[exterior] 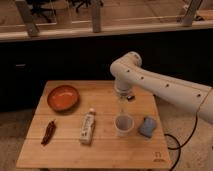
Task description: Move the arm in a circular motion
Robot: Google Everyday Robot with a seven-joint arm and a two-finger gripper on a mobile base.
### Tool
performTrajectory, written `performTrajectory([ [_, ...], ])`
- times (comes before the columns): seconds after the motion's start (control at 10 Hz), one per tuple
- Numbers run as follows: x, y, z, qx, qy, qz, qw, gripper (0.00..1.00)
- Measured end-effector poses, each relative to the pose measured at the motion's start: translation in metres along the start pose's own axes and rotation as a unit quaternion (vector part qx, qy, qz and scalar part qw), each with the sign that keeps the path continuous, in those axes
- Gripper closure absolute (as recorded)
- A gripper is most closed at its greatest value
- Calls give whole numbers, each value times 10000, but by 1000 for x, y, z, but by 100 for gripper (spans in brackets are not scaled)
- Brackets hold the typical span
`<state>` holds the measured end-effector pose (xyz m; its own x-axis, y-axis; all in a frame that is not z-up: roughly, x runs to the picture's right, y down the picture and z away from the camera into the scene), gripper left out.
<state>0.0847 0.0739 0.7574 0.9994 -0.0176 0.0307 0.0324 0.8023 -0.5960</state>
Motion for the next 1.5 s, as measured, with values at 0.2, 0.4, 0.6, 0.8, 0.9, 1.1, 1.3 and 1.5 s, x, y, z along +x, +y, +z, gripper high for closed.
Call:
performTrajectory([
  [0.2,1,1,0,-5,0,1,10000,20],
  [0.4,2,5,0,-15,9,-11,10000,20],
  [0.6,2,6,0,-25,20,-15,10000,20],
  [0.8,1,6,-1,-26,19,-17,10000,20],
  [0.9,1,8,-3,-29,30,-31,10000,20],
  [1.1,-1,14,-4,-47,56,-57,10000,20],
  [1.3,-2,15,-6,-53,68,-63,9999,20],
  [1.5,-3,19,-7,-68,87,-103,9999,20],
])
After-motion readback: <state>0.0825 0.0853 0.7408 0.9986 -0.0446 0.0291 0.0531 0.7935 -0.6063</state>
